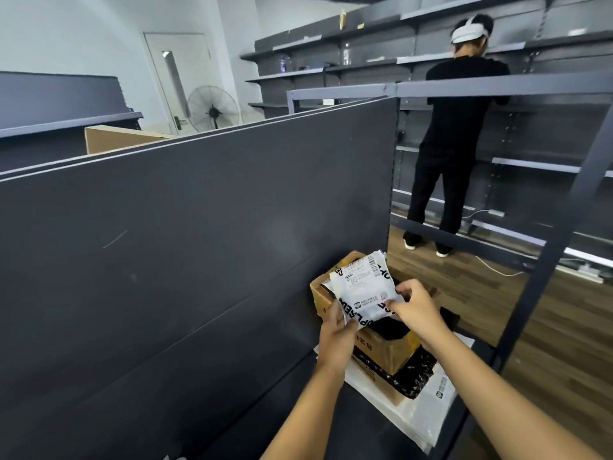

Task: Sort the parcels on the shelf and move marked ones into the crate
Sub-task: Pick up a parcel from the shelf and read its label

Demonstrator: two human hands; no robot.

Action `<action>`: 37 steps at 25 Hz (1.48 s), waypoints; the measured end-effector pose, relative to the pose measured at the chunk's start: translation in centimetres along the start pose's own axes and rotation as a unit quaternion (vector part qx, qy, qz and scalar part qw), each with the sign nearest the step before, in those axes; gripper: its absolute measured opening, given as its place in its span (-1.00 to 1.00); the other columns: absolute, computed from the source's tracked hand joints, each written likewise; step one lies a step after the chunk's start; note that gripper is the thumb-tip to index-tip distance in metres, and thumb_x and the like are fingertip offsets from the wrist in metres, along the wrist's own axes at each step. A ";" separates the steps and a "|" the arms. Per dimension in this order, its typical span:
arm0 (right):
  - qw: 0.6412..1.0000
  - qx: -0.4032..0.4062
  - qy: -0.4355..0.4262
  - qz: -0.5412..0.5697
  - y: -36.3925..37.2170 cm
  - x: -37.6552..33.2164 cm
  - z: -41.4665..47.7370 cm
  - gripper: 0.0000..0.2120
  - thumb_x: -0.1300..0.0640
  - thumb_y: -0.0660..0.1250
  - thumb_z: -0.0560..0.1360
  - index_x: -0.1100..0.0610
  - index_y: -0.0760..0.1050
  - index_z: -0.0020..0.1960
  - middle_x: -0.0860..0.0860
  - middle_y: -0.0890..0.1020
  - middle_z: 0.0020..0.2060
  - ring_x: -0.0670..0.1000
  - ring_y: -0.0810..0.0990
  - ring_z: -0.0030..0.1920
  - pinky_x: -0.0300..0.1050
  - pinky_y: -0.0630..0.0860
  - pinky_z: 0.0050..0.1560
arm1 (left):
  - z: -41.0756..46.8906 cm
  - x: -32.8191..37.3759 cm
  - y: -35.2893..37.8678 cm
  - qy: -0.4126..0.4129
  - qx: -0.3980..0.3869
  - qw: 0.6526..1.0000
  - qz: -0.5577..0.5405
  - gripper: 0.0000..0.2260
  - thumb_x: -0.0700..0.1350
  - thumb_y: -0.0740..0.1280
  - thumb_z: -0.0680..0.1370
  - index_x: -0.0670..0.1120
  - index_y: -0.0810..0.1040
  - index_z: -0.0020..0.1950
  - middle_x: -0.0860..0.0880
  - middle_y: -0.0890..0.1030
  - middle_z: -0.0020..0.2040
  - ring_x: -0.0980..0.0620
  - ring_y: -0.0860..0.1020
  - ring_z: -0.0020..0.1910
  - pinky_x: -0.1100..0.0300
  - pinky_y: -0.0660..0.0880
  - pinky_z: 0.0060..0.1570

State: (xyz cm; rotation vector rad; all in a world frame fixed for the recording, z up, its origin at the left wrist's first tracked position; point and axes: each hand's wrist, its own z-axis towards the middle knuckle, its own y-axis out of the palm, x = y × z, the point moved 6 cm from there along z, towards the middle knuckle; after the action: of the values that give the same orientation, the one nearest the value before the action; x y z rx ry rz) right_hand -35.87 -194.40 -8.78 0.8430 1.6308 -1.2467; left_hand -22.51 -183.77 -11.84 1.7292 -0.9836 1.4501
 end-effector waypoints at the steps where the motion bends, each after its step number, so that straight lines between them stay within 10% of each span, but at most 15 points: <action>1: 0.999 -0.008 -0.009 0.039 0.3 -0.2 -0.7 -0.79 0.28 0.34 0.46 0.12 0.39 0.04 0.06 0.50 0.08 0.05 0.54 0.05 0.06 0.56 0.09 | -0.7 0.5 -0.6 -0.003 0.023 0.999 -0.022 -0.57 -0.28 0.22 0.56 -0.03 0.35 0.42 0.02 0.52 0.32 0.06 0.49 0.29 0.16 0.44 0.25; 6: 0.973 -0.120 -0.052 0.189 2.8 -1.9 -4.8 -0.79 0.38 0.31 0.47 0.12 0.42 0.01 0.03 0.53 0.07 0.03 0.58 0.09 -0.07 0.62 0.00 | -4.7 2.7 -4.5 0.047 0.084 0.993 -0.074 -0.67 -0.34 0.21 0.57 -0.07 0.47 0.28 -0.02 0.62 0.18 0.18 0.62 0.04 0.37 0.57 -0.15; 20: 0.886 -0.412 -0.094 0.191 16.2 -4.0 -19.9 -0.75 0.37 0.22 0.53 0.05 0.47 0.04 0.00 0.65 -0.01 -0.01 0.60 0.00 -0.11 0.56 -0.03 | -23.6 1.6 -17.9 0.111 0.326 0.939 0.009 -0.66 -0.29 0.29 0.49 0.15 0.50 0.07 -0.08 0.62 0.14 -0.05 0.59 0.14 0.09 0.56 0.11; 25: 0.859 -0.459 -0.141 0.177 17.3 -6.2 -23.5 -0.80 0.29 0.27 0.53 0.04 0.47 0.08 0.03 0.64 0.02 0.02 0.63 0.03 -0.04 0.60 0.05 | -26.1 1.8 -21.6 0.055 0.350 0.935 0.004 -0.62 -0.34 0.21 0.52 -0.03 0.43 0.28 -0.06 0.62 0.13 0.03 0.61 0.07 0.31 0.57 -0.16; 30: 0.840 -0.495 -0.136 0.177 19.0 -6.6 -25.4 -0.80 0.27 0.30 0.51 0.08 0.48 0.11 0.04 0.66 0.04 0.06 0.64 0.06 0.05 0.59 0.10 | -27.8 1.2 -24.3 0.025 0.342 0.939 0.010 -0.53 -0.21 0.31 0.38 -0.07 0.45 0.30 -0.05 0.64 0.13 -0.02 0.62 0.10 -0.01 0.55 0.15; 37: 0.819 -0.542 -0.111 0.155 23.6 -7.8 -29.8 -0.78 0.29 0.30 0.50 0.08 0.47 0.11 0.05 0.64 0.05 0.04 0.62 0.05 0.07 0.56 0.13 | -30.9 -0.1 -29.5 -0.007 0.363 0.932 0.006 -0.58 -0.24 0.31 0.40 -0.13 0.48 0.27 -0.11 0.65 0.11 -0.06 0.64 0.06 -0.02 0.57 0.11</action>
State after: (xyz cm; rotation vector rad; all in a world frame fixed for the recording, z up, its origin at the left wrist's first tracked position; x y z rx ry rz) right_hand -19.10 -159.51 -7.07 0.1866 1.5799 -0.0539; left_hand -11.88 -142.60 -7.69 2.2322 -0.4712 1.9678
